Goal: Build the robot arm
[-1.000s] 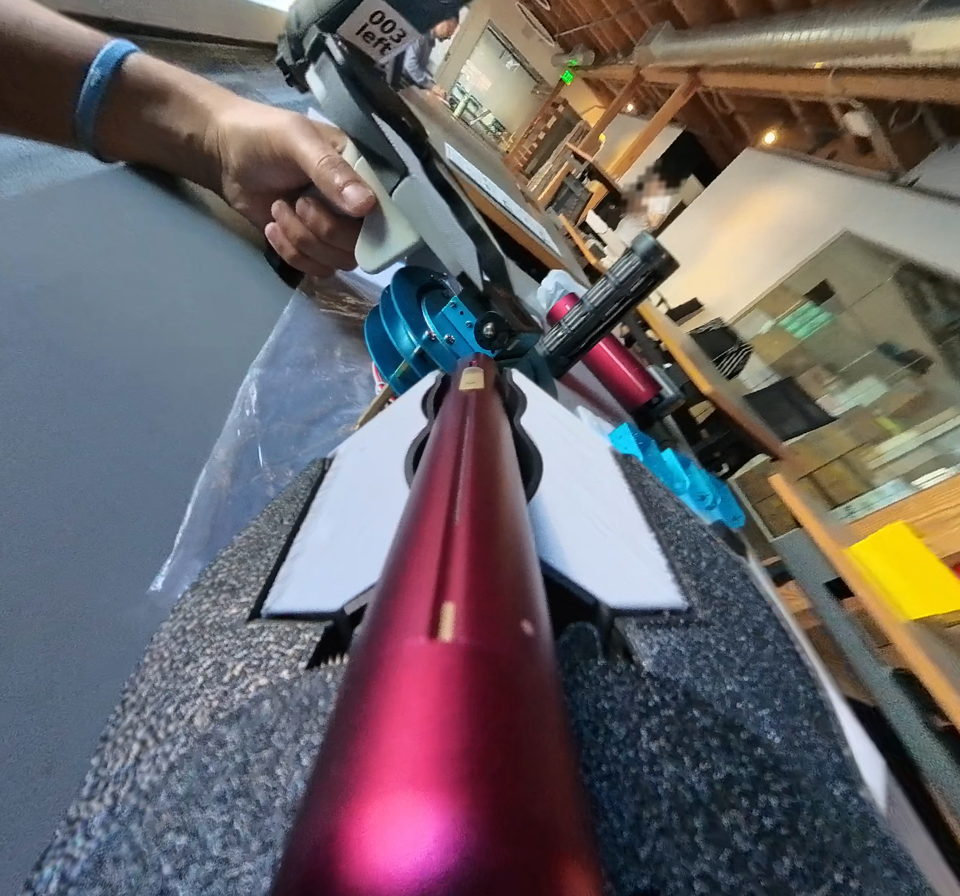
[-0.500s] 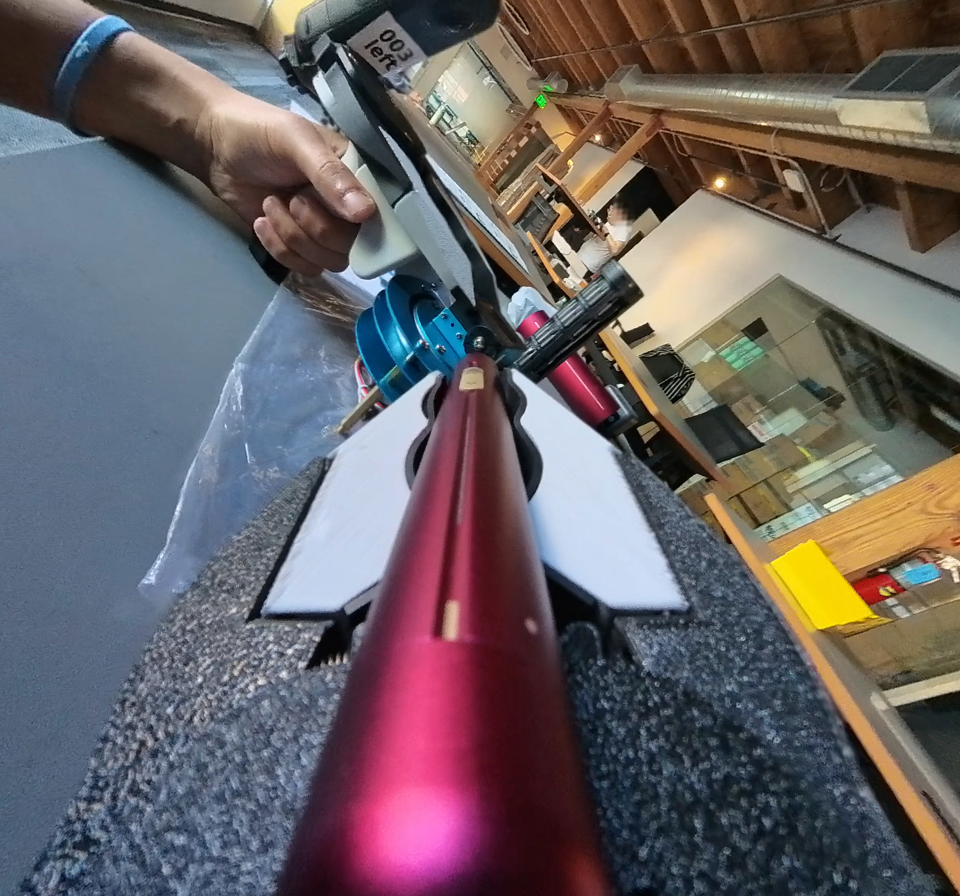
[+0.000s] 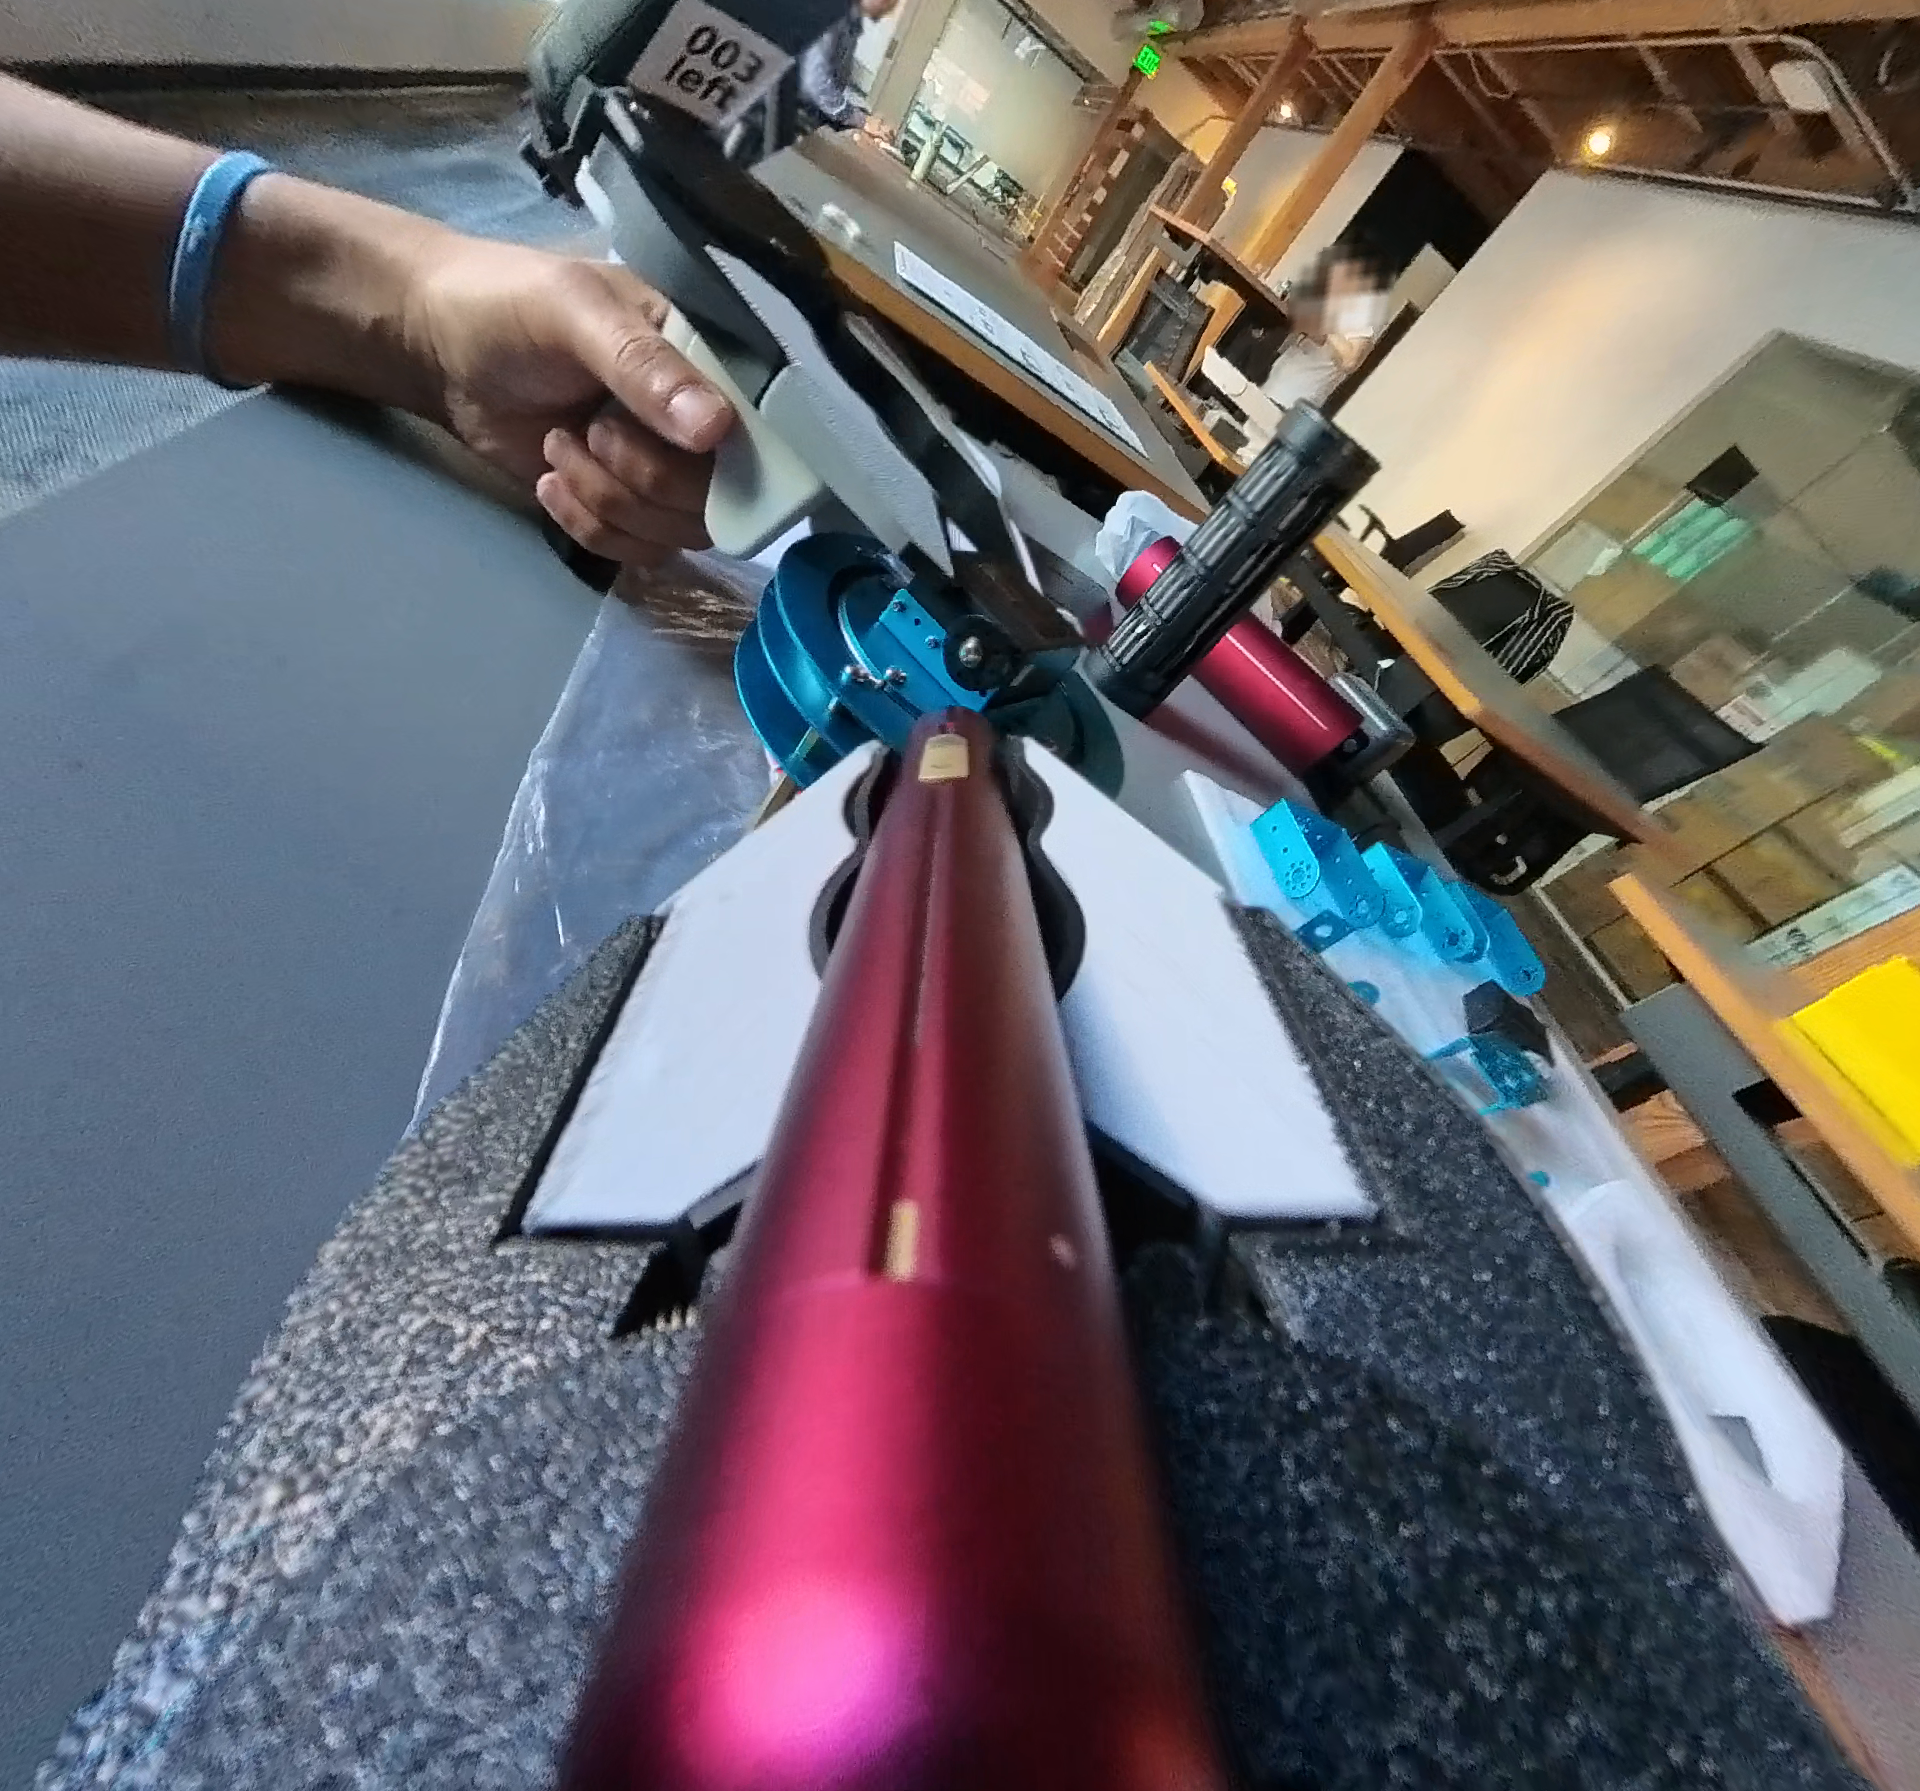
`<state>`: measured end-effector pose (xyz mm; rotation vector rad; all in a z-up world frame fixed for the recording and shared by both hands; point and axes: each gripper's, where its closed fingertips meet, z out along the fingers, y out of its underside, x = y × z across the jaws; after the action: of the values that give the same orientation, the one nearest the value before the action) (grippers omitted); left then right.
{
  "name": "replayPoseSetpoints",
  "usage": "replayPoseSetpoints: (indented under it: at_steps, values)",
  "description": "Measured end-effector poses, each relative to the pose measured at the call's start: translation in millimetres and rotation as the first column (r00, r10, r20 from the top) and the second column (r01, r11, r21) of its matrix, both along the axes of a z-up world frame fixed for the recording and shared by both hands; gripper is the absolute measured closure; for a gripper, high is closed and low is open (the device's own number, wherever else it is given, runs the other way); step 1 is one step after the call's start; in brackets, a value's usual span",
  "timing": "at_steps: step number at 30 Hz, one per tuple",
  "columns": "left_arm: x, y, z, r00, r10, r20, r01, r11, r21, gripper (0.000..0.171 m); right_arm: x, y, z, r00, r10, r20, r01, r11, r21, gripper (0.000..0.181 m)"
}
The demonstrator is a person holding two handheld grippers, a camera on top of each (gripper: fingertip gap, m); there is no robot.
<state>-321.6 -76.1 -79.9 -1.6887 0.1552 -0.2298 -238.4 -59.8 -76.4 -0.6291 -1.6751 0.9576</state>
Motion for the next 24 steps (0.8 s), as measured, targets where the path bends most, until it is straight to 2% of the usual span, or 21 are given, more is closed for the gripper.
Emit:
replayPoseSetpoints:
  at_steps: [3, 6, 9, 13, 20, 24]
  values:
    - [-0.5, -2.5, 2.5, 1.0, 0.015, -0.013, -0.014, 1.0, 0.02, 0.13, 4.5, 2.9, 6.1, 0.999, 0.007, -0.039, -0.009, 0.999, -0.036, 0.16]
    - [-1.5, -4.3, 3.8, 1.0, 0.018, -0.002, -0.018, 0.999, 0.028, 0.13, 9.6, -6.5, 2.7, 0.995, 0.097, 0.035, -0.093, 0.99, -0.109, 0.16]
    - [-1.0, -3.9, 2.8, 1.0, 0.01, 0.003, -0.01, 1.0, 0.019, 0.131, 7.5, -10.1, 9.3, 0.989, 0.14, 0.042, -0.132, 0.979, -0.157, 0.159]
    - [-0.3, -3.8, 2.2, 1.0, 0.015, -0.01, -0.014, 1.0, 0.018, 0.131, 0.0, -8.9, 3.0, 0.984, 0.148, 0.096, -0.127, 0.973, -0.194, 0.161]
    - [1.5, -9.7, 8.1, 0.999, 0.03, -0.046, -0.027, 0.998, 0.064, 0.13, 2.0, -4.9, 6.6, 0.985, 0.145, 0.098, -0.122, 0.969, -0.217, 0.159]
    - [11.2, -15.5, 12.7, 0.991, 0.033, -0.128, -0.018, 0.993, 0.115, 0.131, 1.7, -2.2, 9.7, 0.984, 0.152, 0.098, -0.12, 0.954, -0.274, 0.159]
